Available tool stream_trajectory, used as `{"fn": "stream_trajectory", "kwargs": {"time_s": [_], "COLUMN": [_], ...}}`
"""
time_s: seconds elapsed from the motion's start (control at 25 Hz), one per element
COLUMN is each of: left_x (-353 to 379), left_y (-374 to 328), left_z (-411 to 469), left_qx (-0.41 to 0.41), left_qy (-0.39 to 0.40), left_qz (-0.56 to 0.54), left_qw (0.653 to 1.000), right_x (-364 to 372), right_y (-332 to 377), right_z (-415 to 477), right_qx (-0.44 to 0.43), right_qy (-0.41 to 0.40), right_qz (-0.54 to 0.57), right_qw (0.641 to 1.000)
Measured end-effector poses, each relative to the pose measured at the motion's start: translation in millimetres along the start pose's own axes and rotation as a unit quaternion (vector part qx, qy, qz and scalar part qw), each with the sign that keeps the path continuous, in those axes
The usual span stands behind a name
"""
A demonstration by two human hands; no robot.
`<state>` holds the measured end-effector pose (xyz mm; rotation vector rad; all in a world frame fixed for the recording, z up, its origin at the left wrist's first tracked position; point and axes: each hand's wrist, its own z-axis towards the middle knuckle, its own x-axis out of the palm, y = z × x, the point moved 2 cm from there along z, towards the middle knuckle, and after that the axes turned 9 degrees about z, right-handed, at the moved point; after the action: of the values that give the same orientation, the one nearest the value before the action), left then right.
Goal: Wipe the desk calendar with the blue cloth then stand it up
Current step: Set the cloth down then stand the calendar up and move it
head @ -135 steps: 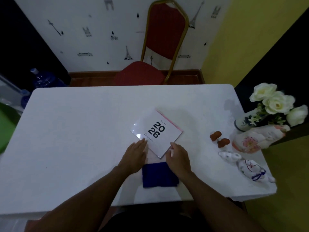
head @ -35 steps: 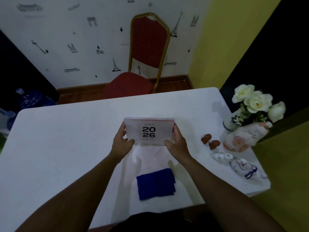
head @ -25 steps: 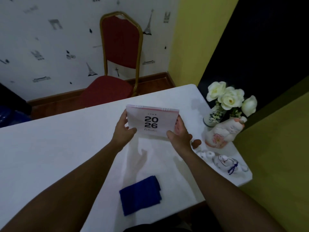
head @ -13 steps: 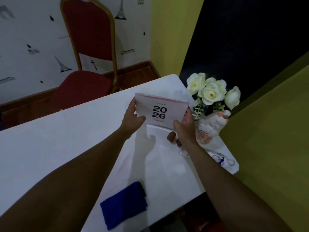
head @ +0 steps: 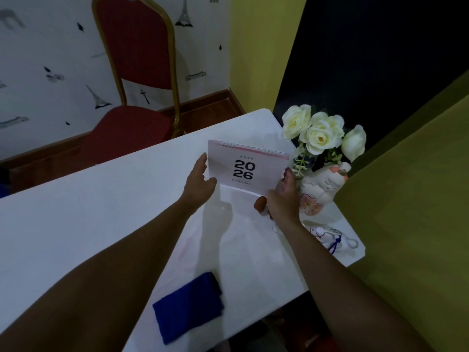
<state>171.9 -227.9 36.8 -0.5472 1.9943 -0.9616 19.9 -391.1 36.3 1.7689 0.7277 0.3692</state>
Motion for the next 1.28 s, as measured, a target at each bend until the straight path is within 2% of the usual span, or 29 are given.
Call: {"fn": "stream_trajectory", "kwargs": {"time_s": [0.12,0.4,0.6,0.96,1.28], "left_x": [1,2,5,16,20], "left_y": [2,-2,-7,-13,-15], "left_z": [-6,-8,-11,-15,-16], "left_qx": [0.015,0.008,0.013,0.015,0.022], "left_qy": [0.006,0.021,0.03,0.039,0.04], "left_qz": [0.006,0.006,0.008,0.016,0.024], "left_qw": [1.0,1.0,0.999,0.999,0.999], "right_x": [-2,-7,-12,-13,-17], "right_y": [-6,-6,-9,-12,-11], "right_z": [-1,4,-3,-14,-16], "right_qx": [0.004,0.025,0.015,0.038,0.032], "right_qy": [0.007,0.049,0.026,0.0,-0.005], "right_qz": [-0.015,0.032,0.016,0.072,0.039], "right_qw": [1.0,0.998,0.999,0.997,0.999]}}
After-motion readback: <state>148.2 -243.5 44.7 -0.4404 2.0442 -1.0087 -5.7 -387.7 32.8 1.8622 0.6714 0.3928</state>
